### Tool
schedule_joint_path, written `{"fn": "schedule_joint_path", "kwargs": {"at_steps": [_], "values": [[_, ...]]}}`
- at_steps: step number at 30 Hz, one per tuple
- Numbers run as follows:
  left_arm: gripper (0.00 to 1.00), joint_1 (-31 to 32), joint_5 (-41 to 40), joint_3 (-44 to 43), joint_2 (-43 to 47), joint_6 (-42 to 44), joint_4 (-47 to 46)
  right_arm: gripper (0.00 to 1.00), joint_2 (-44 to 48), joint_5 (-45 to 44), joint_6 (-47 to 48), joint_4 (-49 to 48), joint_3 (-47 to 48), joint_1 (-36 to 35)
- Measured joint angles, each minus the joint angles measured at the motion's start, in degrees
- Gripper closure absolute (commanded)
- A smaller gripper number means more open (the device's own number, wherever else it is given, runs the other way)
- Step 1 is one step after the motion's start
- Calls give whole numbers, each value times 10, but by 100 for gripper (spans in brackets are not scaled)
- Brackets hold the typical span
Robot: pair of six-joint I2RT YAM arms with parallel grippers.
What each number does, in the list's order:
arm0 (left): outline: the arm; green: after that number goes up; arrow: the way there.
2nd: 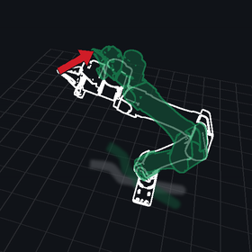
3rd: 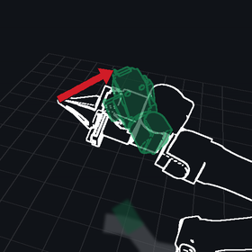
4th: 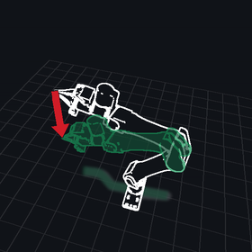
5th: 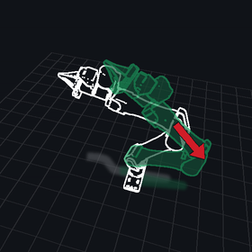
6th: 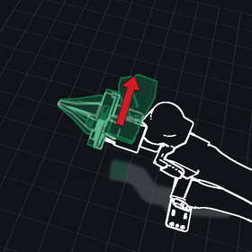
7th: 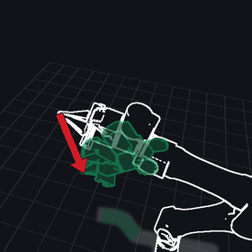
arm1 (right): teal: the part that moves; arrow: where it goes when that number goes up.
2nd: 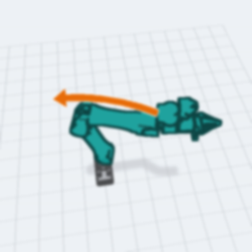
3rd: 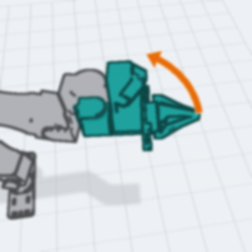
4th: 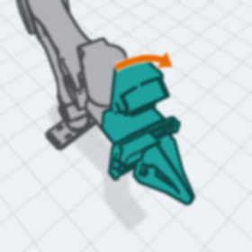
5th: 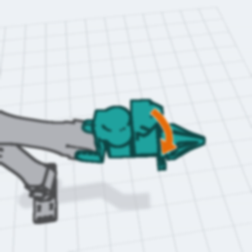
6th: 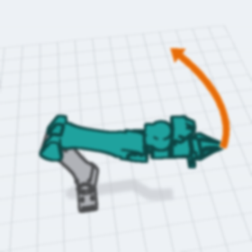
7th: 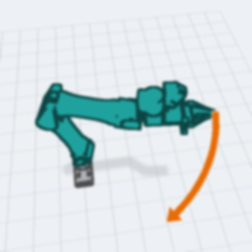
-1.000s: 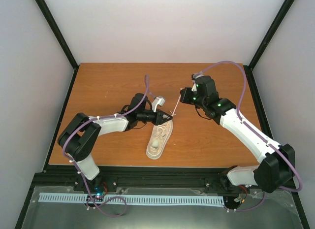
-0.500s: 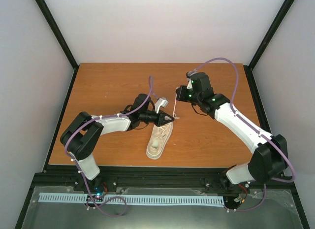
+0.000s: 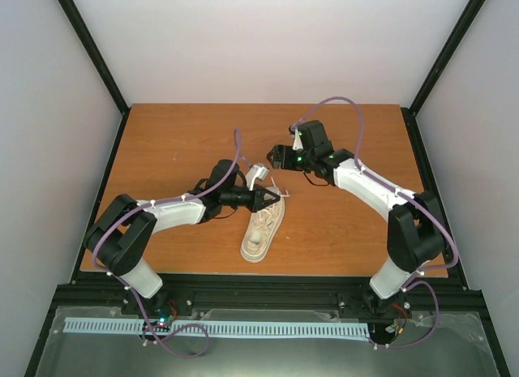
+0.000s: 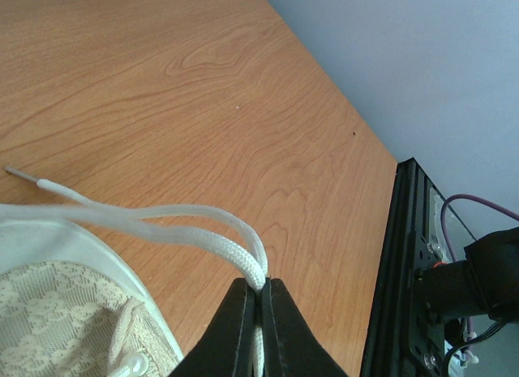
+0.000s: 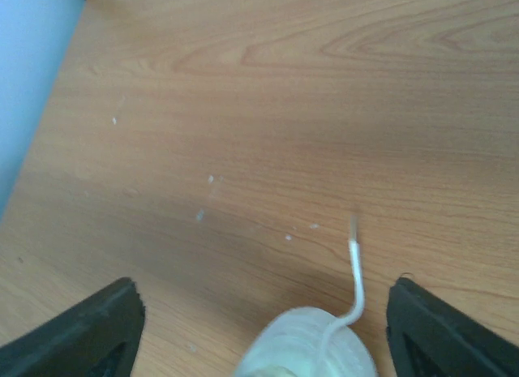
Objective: Tie the shoes
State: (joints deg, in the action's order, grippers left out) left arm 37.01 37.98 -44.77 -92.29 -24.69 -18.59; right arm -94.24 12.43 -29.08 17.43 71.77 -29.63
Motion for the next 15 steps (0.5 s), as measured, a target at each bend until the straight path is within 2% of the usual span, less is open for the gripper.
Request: {"fn": "schedule_joint_path", "kwargs": {"at_steps": [2,6,11,15], "values": [[99,-1,-1,1,3,-5,0,6,3,6,9,-8,-19,6],[99,-3,-2,1,6,-15,0,5,76,52,40,-55,-106,40],[99,-5,0,1,11,-21,21,5,184,193,65,-179,-214,62],[99,-7,6,1,19,-26,36,5,198,286,59,-268,-264,53]]}}
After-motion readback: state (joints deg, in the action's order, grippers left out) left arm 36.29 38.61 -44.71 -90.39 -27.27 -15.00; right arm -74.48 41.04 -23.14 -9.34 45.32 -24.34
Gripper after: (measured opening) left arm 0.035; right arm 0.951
